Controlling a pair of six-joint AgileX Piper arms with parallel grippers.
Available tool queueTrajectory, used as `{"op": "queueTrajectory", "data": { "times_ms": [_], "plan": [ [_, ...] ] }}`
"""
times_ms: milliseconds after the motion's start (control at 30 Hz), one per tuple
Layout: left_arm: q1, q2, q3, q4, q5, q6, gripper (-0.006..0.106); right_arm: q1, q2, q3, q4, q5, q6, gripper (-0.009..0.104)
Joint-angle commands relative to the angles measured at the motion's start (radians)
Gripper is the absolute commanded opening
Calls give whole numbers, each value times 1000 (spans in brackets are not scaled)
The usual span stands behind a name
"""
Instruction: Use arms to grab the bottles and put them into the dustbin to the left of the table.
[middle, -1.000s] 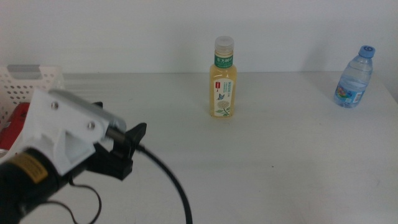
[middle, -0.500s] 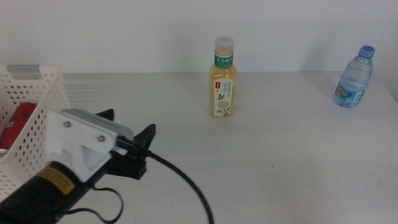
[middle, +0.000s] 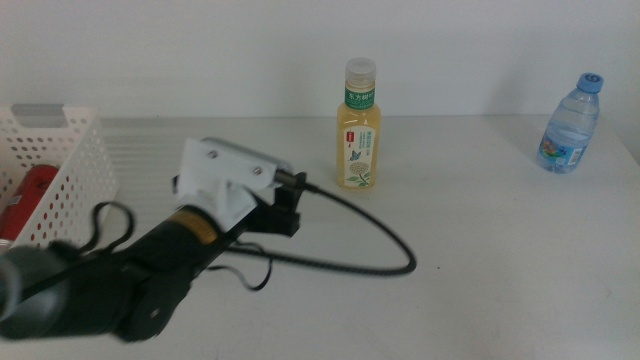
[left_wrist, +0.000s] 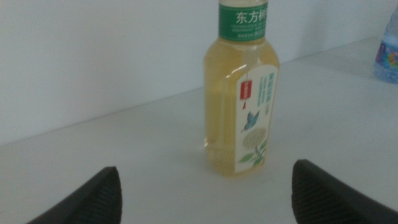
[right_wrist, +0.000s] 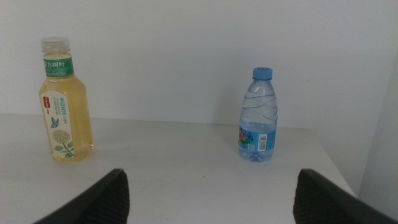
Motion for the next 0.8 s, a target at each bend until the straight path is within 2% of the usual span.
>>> {"op": "queueTrajectory", "data": {
  "times_ms": [0,133,767],
  "plan": [
    [-3,25,-89,31,-81,-56,90,-3,-28,-7,-9,-77,-10,77],
    [-7,112,-195,70,-60,-122,90,-3,-28,-7,-9,-77,-10,77],
    [-64,392,-552,63,-15,-153,90,-3,-28,-7,-9,-77,-10,77]
  ]
}}
